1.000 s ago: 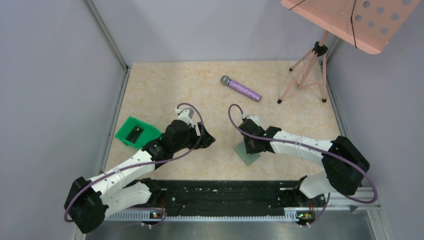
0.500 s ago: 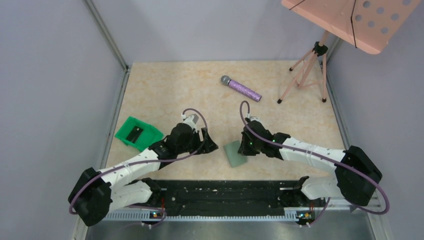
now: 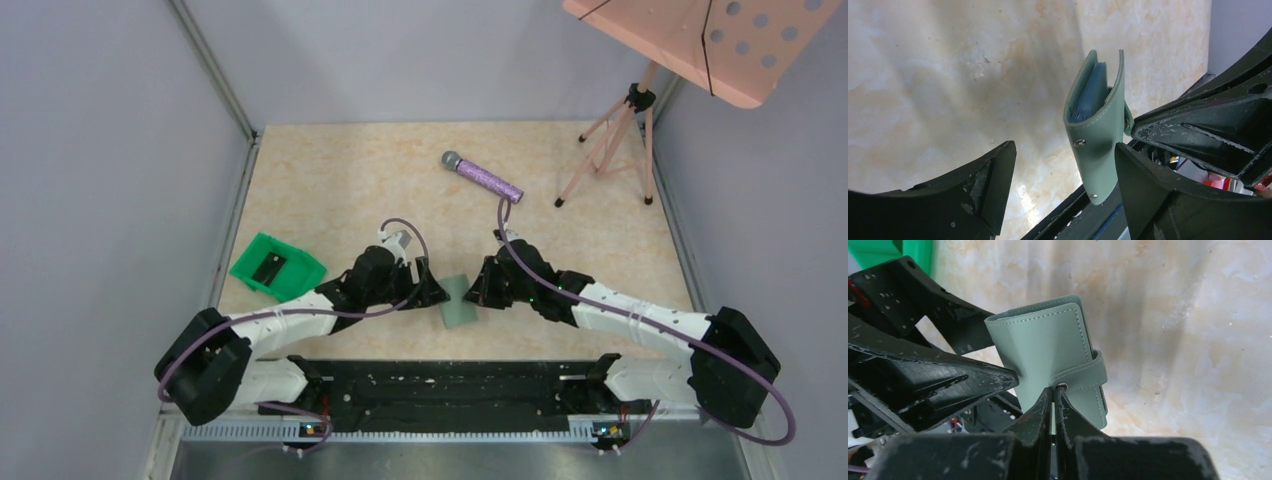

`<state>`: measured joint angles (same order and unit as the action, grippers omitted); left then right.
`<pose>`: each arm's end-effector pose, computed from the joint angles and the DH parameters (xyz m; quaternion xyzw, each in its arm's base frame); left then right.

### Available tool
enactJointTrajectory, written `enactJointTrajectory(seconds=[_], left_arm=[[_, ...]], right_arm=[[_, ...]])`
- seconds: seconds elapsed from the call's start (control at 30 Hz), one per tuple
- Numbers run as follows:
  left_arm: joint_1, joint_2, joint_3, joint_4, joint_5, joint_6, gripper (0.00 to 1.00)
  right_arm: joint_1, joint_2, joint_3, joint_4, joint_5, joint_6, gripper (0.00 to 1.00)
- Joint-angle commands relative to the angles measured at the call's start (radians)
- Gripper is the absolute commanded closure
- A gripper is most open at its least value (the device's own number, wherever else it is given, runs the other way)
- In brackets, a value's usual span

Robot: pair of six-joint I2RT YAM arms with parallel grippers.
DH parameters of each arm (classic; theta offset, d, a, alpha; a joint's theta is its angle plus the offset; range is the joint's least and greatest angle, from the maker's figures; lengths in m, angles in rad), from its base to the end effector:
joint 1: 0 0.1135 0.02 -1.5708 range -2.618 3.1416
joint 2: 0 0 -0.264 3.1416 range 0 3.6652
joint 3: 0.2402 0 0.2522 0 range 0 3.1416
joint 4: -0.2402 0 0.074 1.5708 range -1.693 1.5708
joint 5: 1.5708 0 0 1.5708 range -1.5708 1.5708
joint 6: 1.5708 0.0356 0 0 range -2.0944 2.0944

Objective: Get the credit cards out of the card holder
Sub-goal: Open the card holder at the center of the board.

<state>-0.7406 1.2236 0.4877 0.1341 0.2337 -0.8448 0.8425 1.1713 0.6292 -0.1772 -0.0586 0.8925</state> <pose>0.1727 -0.1691 0.1803 0.0085 0.8805 -0.4019 0.2512 0.1585 0.1809 0.2096 0.0107 0.9104 0.3321 0.2466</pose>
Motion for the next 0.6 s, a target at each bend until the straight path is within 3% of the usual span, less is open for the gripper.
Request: enactJointTrajectory(seconds=[0.0, 0.13, 0.23, 0.57], left_arm=[[-0.005, 0.041, 0.015, 0.123, 0.049, -0.007, 0.23], [-0.006, 0.086, 0.022, 0.16, 0.084, -0.022, 0.27], [-0.006, 0.104, 0.019, 0.194, 0.111, -0.041, 0.37], [-0.006, 0.091, 0.009, 0.225, 0.135, -0.069, 0.91]], right_arm=[[0.012, -0.032, 0.001, 0.091, -0.048, 0.045, 1.0], [0.013, -0.037, -0.015, 0.115, -0.058, 0.061, 1.0], [0.012, -0.038, -0.025, 0.124, -0.063, 0.066, 1.0], [0.012, -0.043, -0.058, 0.136, -0.058, 0.067, 1.0]])
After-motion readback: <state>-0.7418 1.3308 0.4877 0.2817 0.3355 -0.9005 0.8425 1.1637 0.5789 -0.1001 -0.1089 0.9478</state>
